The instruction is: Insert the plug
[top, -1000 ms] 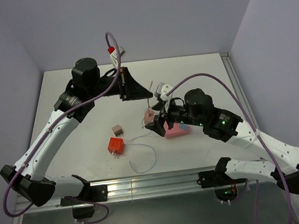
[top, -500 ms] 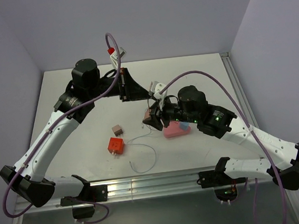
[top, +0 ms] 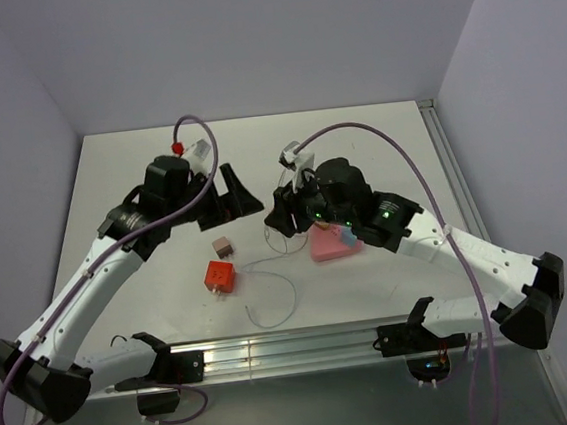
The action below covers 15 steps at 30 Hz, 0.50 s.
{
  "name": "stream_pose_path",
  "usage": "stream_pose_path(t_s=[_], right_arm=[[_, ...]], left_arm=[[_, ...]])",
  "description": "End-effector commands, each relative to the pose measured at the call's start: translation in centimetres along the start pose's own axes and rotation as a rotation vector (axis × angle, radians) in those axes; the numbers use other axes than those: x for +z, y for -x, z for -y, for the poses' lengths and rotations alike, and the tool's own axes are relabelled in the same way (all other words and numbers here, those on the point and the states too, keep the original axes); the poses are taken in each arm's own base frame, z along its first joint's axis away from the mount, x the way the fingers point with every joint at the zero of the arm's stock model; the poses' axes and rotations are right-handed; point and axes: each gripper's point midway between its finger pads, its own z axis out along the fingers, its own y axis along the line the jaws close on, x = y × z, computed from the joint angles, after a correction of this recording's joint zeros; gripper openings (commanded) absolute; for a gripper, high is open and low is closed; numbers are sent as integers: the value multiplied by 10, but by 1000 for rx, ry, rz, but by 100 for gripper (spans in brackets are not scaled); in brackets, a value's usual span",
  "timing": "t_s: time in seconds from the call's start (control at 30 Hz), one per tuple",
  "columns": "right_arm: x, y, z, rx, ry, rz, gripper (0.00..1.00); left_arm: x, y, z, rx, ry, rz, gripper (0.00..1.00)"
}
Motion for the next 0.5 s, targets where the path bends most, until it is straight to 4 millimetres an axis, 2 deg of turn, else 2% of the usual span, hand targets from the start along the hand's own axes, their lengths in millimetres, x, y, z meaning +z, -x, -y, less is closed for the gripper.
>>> stream_pose_path(t_s=[0.0, 0.03, 0.07, 0.1, 0.17, 0.2, 0.23, 0.27, 0.3, 0.33, 0.37, 0.47], right_arm=[[15, 8, 19, 195, -100, 31, 0], [18, 6, 25, 232, -115, 22, 0], [19, 8, 34, 301, -121, 24, 0], [20, 8, 40, 334, -122, 29, 0], [18, 12, 50, 386, -132, 53, 0], [13, 16, 60, 394, -153, 69, 0], [12, 19, 63, 392, -156, 77, 0], [9, 20, 65, 376, -161, 75, 0], [8, 22, 65, 368, -159, 78, 0], [7, 22, 63, 362, -153, 76, 0], [4, 24, 62, 352, -145, 85, 0], [-2, 23, 58, 337, -124, 95, 0]], left_arm=[[-31, 2, -73, -49, 299, 208, 100], [-35, -2, -83, -73, 322, 239, 100], [-28, -16, -103, -109, 352, 246, 100], [-38, -17, -106, -126, 340, 302, 99], [-38, -21, -121, -185, 350, 363, 100], [-34, -35, -136, -204, 362, 358, 100], [-31, -40, -144, -219, 374, 372, 99], [-24, -55, -158, -258, 407, 362, 100], [-22, -58, -163, -266, 415, 382, 100], [-23, -58, -175, -257, 465, 430, 99], [-15, -73, -180, -259, 475, 407, 99], [-11, -82, -189, -239, 537, 431, 99]])
